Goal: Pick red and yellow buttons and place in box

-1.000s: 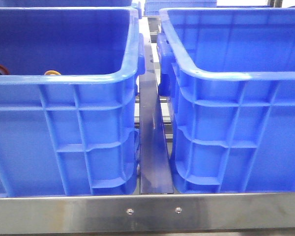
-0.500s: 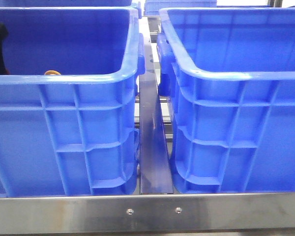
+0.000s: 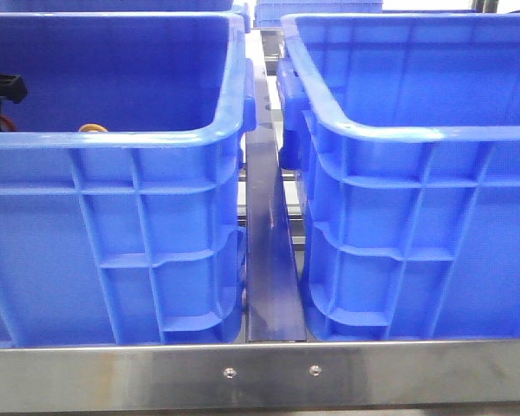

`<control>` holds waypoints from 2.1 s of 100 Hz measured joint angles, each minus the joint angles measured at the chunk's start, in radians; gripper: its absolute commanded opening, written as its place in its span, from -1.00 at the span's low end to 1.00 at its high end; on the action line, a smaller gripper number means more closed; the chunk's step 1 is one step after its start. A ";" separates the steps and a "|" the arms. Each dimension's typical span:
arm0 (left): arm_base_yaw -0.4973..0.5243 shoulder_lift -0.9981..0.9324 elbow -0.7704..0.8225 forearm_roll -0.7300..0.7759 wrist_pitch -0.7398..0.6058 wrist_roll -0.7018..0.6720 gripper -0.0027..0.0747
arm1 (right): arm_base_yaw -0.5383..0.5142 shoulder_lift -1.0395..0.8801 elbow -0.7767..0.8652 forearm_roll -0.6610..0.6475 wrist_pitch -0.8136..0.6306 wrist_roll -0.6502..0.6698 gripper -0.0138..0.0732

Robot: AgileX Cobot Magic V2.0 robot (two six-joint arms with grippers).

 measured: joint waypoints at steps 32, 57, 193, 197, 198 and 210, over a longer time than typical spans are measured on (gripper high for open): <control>0.000 -0.034 0.005 -0.002 -0.016 0.000 -0.72 | 0.000 0.000 0.000 0.000 0.000 0.000 -0.92; -0.013 -0.238 0.137 -0.042 -0.146 0.000 -0.72 | 0.000 0.000 0.000 0.000 0.000 0.000 -0.92; -0.730 -0.590 0.389 -0.066 -0.287 0.027 -0.72 | 0.000 0.000 -0.052 0.000 0.138 0.000 -0.92; -0.747 -0.590 0.389 -0.066 -0.287 0.027 -0.73 | 0.000 0.000 -0.085 0.000 0.187 0.000 -0.92; -0.750 -0.590 0.389 -0.066 -0.287 0.027 -0.72 | 0.000 0.000 -0.091 0.000 0.196 0.000 -0.92; -0.790 -0.590 0.389 -0.068 -0.289 0.027 -0.72 | 0.000 0.005 -0.187 0.000 0.319 0.000 -0.92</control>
